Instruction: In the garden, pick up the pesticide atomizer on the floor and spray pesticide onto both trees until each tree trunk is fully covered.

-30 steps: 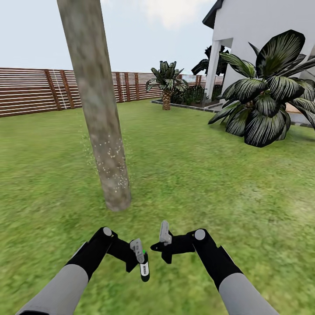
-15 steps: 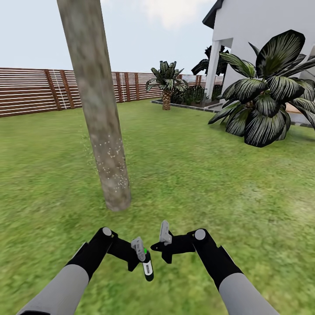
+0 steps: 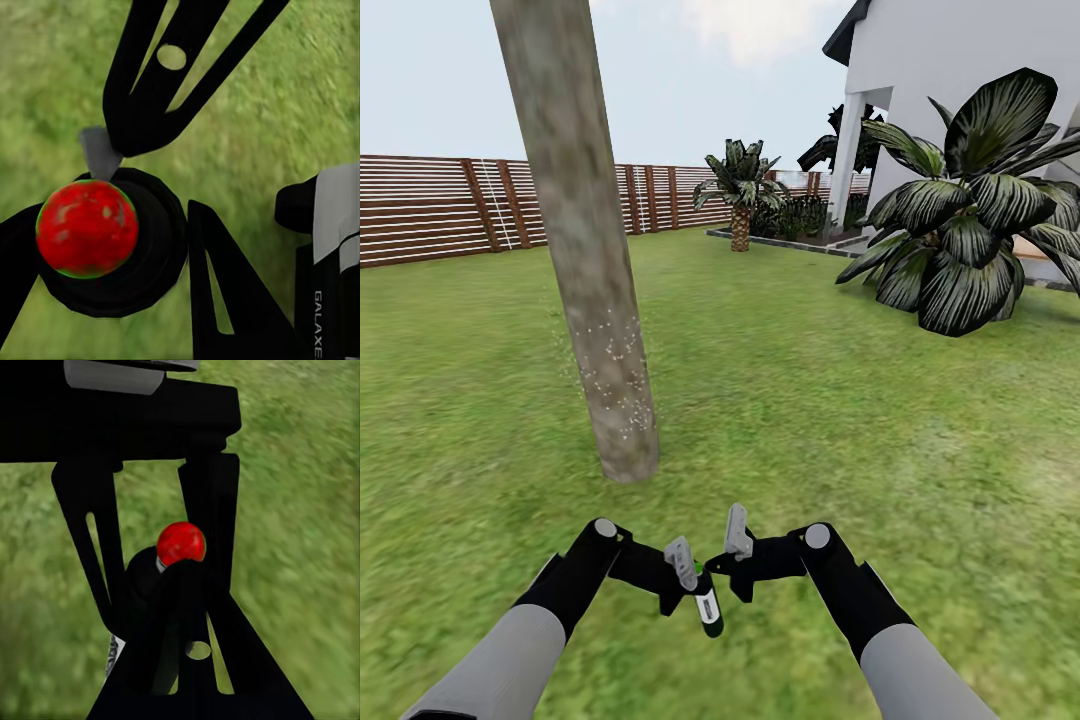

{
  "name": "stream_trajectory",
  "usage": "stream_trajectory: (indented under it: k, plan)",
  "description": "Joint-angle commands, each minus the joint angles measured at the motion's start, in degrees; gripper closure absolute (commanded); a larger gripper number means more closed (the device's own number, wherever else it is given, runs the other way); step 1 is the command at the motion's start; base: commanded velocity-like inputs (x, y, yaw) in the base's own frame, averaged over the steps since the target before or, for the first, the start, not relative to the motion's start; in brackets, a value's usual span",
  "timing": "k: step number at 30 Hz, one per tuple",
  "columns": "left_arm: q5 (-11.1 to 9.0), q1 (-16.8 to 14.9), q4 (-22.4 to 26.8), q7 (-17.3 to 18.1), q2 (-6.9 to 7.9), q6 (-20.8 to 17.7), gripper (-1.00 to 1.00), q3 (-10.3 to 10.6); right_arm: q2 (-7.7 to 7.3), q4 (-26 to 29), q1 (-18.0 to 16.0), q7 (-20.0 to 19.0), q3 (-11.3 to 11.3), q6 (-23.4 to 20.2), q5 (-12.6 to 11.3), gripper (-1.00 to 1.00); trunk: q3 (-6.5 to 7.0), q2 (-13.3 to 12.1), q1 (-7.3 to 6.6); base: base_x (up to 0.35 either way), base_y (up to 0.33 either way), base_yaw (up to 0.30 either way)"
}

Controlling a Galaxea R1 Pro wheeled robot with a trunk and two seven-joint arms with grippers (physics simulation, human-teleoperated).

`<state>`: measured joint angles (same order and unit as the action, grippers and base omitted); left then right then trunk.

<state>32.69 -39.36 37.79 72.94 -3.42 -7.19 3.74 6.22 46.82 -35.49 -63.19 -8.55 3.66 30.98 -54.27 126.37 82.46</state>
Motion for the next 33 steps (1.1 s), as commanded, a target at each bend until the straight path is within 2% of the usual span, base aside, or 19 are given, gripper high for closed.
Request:
stream_trajectory:
  k: [1, 12, 18, 19, 20, 23, 26, 31, 32, 33]
  plan:
    - [0.15, -0.02, 0.09, 0.27, -0.06, -0.61, 1.0, -0.01, 0.02, 0.09, -0.02, -0.1, 0.04, 0.38, 0.49, 1.0, -0.05, 0.02, -0.01, 0.0, 0.0, 0.0]
    - [0.14, -0.03, 0.13, 0.27, -0.06, -0.58, 1.0, 0.02, 0.02, 0.1, -0.02, -0.09, 0.1, 0.38, 0.49, 1.0, -0.05, 0.02, -0.01, 0.0, 0.0, 0.0]
    - [0.86, -0.29, -0.25, 0.27, 0.9, -0.75, 1.0, 0.2, 0.02, 0.11, -0.02, -0.09, 0.1, 0.38, 0.49, 1.0, -0.05, 0.02, -0.01, 0.0, 0.0, 0.0]
    - [0.91, -0.59, -0.3, 0.27, 1.37, -0.8, 1.0, 0.21, 0.02, 0.11, -0.02, -0.09, 0.1, 0.38, 0.49, 1.0, -0.05, 0.02, -0.01, 0.0, 0.0, 0.0]
    - [0.89, -0.95, -0.41, 0.27, 3.4, -1.01, 1.0, 0.16, 0.02, 0.11, -0.02, -0.09, 0.11, 0.38, 0.49, 1.0, -0.05, 0.02, -0.01, 0.0, 0.0, 0.0]
    - [0.97, -1.06, -0.43, 0.27, 6.41, -1.09, 1.0, 0.21, 0.02, 0.11, -0.02, -0.11, 0.11, 0.38, 0.49, 1.0, -0.05, 0.02, -0.01, 0.0, 0.0, 0.0]
    - [1.0, -1.68, -0.41, 0.27, 8.88, -1.15, 1.0, 0.21, 0.02, 0.08, -0.02, -0.16, 0.11, 0.38, 0.49, 1.0, -0.05, 0.02, -0.01, 0.0, 0.0, 0.0]
    - [0.91, -1.86, -0.43, 0.27, 12.2, -1.16, 1.0, 0.14, 0.02, 0.02, -0.02, -0.18, 0.11, 0.38, 0.49, 1.0, -0.05, 0.02, -0.01, 0.0, 0.0, 0.0]
    - [0.9, -1.86, -0.43, 0.27, 12.76, -1.16, 1.0, 0.17, 0.02, 0.02, -0.02, -0.18, 0.11, 0.38, 0.49, -1.0, -0.05, 0.02, -0.01, 0.0, 0.0, 0.0]
    - [0.89, -1.86, -0.43, 0.27, 13.41, -1.16, 1.0, 0.15, 0.02, 0.02, -0.02, -0.18, 0.11, 0.38, 0.49, -1.0, -0.05, 0.02, -0.01, 0.0, 0.0, 0.0]
